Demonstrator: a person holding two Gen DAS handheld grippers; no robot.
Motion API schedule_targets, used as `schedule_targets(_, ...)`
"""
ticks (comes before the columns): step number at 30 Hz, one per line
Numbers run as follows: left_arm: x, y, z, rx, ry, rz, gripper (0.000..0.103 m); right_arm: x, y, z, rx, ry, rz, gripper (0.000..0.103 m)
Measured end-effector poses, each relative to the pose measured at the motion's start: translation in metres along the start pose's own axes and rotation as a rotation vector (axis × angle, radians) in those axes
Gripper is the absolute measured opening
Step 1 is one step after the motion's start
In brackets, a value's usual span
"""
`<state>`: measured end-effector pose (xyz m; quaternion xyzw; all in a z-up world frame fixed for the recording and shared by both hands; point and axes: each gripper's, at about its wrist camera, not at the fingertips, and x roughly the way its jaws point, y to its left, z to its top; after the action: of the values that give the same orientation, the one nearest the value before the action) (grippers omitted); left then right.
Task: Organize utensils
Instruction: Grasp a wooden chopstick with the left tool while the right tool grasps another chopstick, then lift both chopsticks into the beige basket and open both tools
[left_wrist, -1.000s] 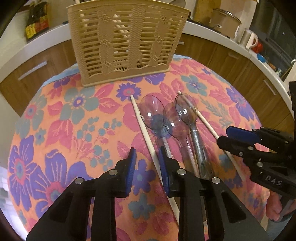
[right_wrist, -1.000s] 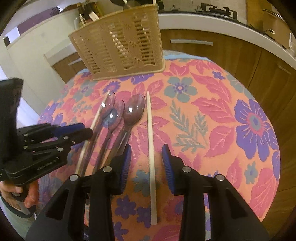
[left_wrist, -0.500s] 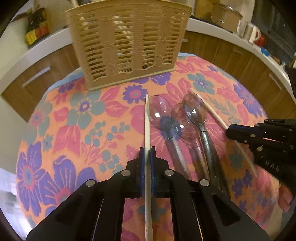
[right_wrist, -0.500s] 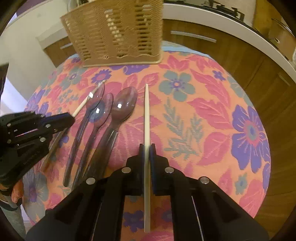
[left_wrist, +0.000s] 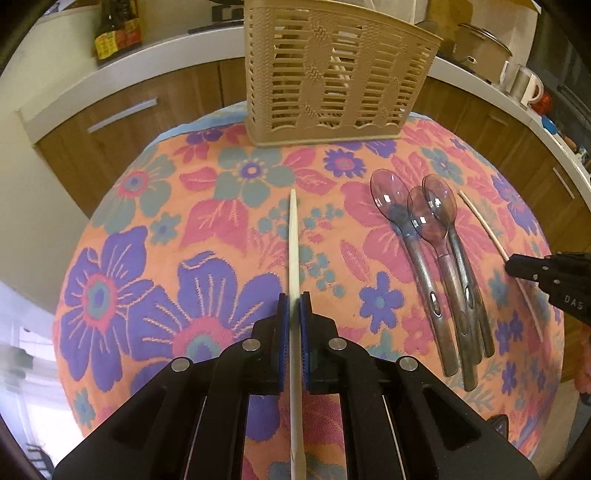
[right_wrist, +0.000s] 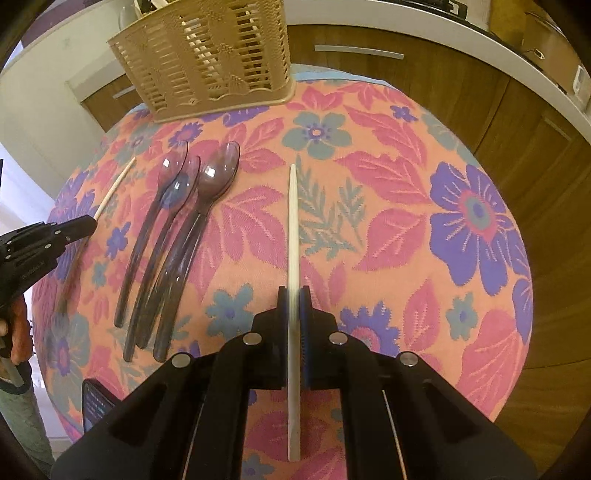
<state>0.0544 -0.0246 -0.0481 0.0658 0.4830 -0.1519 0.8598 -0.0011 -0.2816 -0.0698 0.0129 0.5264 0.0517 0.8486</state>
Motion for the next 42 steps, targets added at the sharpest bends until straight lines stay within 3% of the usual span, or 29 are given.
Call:
schedule_targets(5, -0.001, 0.0, 0.001, 0.017, 0.014, -0.01, 0.006, 0.001, -0.005, 0.004, 0.016, 0.032, 0.028, 0.005)
schedule_targets(10, 0.001, 0.0, 0.005, 0.043, 0.047, -0.053, 0.016, 0.002, -0.013, 0.013, 0.042, 0.064, 0.068, 0.006)
schedule_targets(15, 0.004, -0.005, 0.013, 0.085, 0.071, -0.046, 0.024, 0.004, -0.014, 0.026, 0.023, 0.069, 0.074, 0.007)
schedule_targets(18, 0.003, -0.004, 0.015, 0.088, 0.068, -0.046, 0.032, 0.004, -0.013, 0.029, 0.017, 0.068, 0.077, 0.015)
schedule_targets(22, 0.004, 0.0, 0.014, 0.081, 0.077, -0.074, 0.035, 0.007, -0.012, 0.033, 0.018, 0.076, 0.091, 0.031)
schedule_targets(28, 0.009, -0.007, 0.018, 0.152, 0.117, -0.045, 0.034, 0.018, -0.005, 0.042, -0.004, 0.118, 0.049, 0.029)
schedule_targets(29, 0.01, -0.012, 0.019, 0.181, 0.124, -0.023, 0.029, 0.021, 0.0, 0.045, -0.021, 0.125, 0.032, 0.021)
schedule_targets(31, 0.012, -0.022, 0.02, 0.235, 0.125, 0.022, 0.02, 0.026, 0.012, 0.048, -0.065, 0.13, -0.011, 0.015)
schedule_targets(32, 0.012, -0.026, 0.02, 0.252, 0.125, 0.023, 0.004, 0.027, 0.015, 0.05, -0.083, 0.132, -0.026, 0.006)
schedule_targets(35, 0.006, -0.029, 0.02, 0.239, 0.078, 0.032, 0.004, 0.027, 0.015, 0.052, -0.073, 0.133, -0.002, 0.004)
schedule_targets(42, -0.066, -0.007, 0.053, 0.13, -0.195, -0.171, 0.004, -0.027, 0.013, 0.07, -0.051, -0.069, 0.105, 0.004)
